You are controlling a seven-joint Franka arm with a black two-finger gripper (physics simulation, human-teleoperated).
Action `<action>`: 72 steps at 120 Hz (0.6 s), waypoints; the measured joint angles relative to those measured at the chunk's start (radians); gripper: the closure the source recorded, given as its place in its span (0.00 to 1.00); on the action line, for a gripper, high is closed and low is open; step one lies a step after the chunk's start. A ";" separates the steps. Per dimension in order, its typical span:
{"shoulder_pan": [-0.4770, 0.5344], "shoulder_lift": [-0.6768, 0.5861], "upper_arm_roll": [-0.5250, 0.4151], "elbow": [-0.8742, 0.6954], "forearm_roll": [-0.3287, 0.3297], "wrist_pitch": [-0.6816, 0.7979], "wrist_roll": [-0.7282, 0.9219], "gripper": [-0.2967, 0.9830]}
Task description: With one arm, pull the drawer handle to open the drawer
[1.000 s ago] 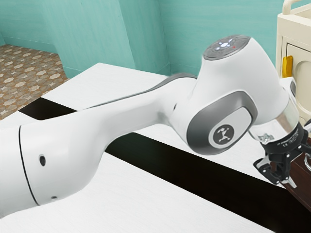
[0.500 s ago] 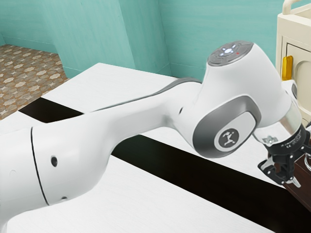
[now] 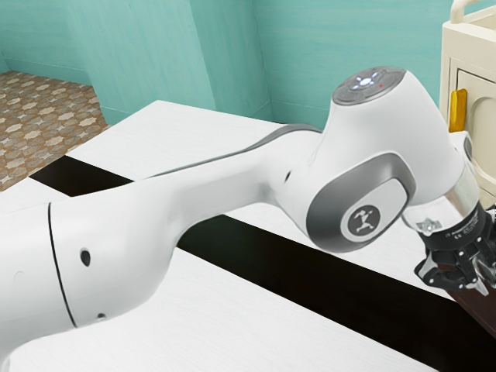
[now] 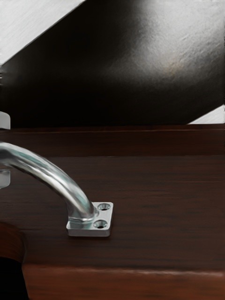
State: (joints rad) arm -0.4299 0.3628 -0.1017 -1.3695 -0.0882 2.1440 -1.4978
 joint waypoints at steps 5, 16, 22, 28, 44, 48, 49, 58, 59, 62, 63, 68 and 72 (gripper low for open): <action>0.000 -0.003 0.000 0.000 0.000 -0.008 -0.001 0.77; 0.000 -0.007 0.000 -0.002 0.000 -0.024 -0.002 0.80; 0.001 -0.013 0.000 -0.007 0.000 -0.030 -0.003 0.81; 0.002 -0.028 0.000 -0.025 0.000 -0.034 -0.003 0.82; 0.004 -0.078 0.000 -0.090 0.000 -0.038 -0.007 0.83; 0.004 -0.092 0.000 -0.106 -0.001 -0.039 -0.008 0.84; 0.004 -0.095 0.000 -0.110 -0.001 -0.039 -0.008 0.84; 0.006 -0.128 0.000 -0.148 -0.002 -0.038 -0.009 0.84; 0.006 -0.130 0.000 -0.152 -0.002 -0.038 -0.009 0.84; 0.006 -0.139 0.000 -0.163 -0.003 -0.038 -0.010 0.84; 0.007 -0.142 0.000 -0.167 -0.003 -0.038 -0.010 0.84; 0.008 -0.157 0.000 -0.185 -0.003 -0.038 -0.011 0.84; 0.009 -0.168 -0.001 -0.197 -0.004 -0.038 -0.011 0.85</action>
State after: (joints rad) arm -0.4211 0.1949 -0.1026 -1.5668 -0.0918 2.1056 -1.5093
